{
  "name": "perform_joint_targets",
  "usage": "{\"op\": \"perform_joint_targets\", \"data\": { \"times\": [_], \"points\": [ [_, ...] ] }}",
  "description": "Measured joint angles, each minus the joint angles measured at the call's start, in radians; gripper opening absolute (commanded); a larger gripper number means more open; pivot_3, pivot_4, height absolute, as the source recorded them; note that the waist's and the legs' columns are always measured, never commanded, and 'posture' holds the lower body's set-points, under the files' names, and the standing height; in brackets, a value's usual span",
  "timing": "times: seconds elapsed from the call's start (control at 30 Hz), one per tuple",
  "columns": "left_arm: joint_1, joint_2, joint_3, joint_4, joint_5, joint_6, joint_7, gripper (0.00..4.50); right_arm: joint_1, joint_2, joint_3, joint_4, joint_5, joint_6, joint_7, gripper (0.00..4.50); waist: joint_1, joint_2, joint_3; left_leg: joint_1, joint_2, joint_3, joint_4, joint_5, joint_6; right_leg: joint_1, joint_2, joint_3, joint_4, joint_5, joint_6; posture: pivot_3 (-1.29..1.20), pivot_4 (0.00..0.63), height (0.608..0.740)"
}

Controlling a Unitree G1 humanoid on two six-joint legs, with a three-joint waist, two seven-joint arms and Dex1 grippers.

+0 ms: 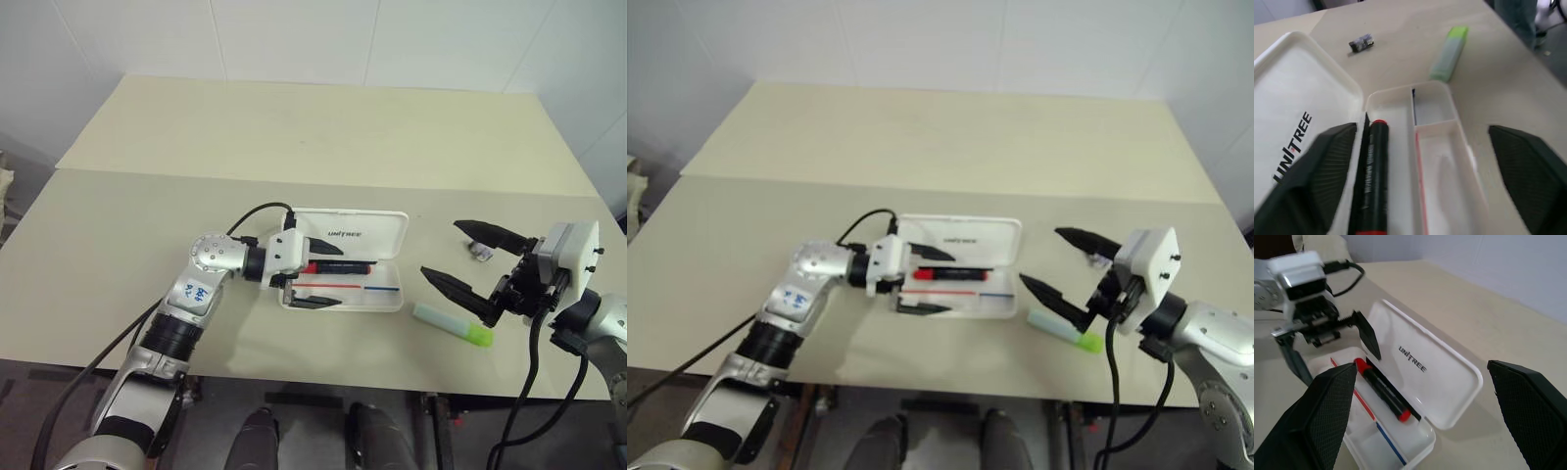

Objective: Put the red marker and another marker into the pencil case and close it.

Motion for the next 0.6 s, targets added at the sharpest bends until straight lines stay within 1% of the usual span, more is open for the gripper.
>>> {"op": "perform_joint_targets", "data": {
  "times": [0.1,0.23,0.33,0.43,0.5,0.6],
  "points": [
    [0.035,0.026,0.051,-0.053,-0.067,0.022,-0.019,4.48,0.086,-0.010,-0.017,0.033,-0.001,0.006,0.035,4.50,0.002,0.000,0.000,0.000,0.000,0.000,0.000,0.000,0.000,0.000,0.000,0.000,0.000,0.000,-0.001,0.00,0.150,0.740],
    [0.059,0.097,0.160,-0.126,-0.170,0.050,-0.052,4.48,0.173,-0.046,-0.056,0.104,-0.031,0.001,0.105,4.50,0.000,0.000,0.000,0.000,0.000,0.000,0.000,0.000,0.000,0.000,0.000,0.000,0.000,-0.002,-0.004,0.00,0.150,0.740],
    [0.069,0.126,0.193,-0.166,-0.234,0.077,-0.076,4.48,0.198,-0.059,-0.069,0.149,-0.048,-0.027,0.162,4.50,-0.001,0.000,0.000,0.000,0.000,0.000,0.000,0.001,0.000,0.000,0.000,0.000,0.000,-0.006,-0.010,0.00,0.150,0.740],
    [0.085,0.236,0.263,-0.187,-0.306,0.144,-0.135,4.48,0.222,-0.081,-0.080,0.256,-0.087,-0.056,0.224,4.50,-0.008,0.000,0.000,0.001,0.001,0.001,0.000,0.001,0.000,0.000,0.000,0.000,0.000,-0.007,-0.013,0.00,0.150,0.740],
    [0.086,0.287,0.296,-0.188,-0.330,0.173,-0.168,4.48,0.216,-0.081,-0.077,0.318,-0.107,-0.070,0.258,4.50,-0.009,0.001,0.000,0.001,0.000,0.002,0.000,0.001,0.001,0.000,0.000,0.000,0.000,-0.007,-0.014,0.00,0.150,0.740],
    [0.098,0.306,0.300,-0.190,-0.355,0.203,-0.210,4.48,0.192,-0.090,-0.065,0.393,-0.139,-0.107,0.302,4.50,-0.009,0.001,0.000,0.001,0.001,0.002,0.001,0.001,0.001,0.001,0.000,0.001,0.000,-0.007,-0.014,0.00,0.150,0.740]
  ]
}}
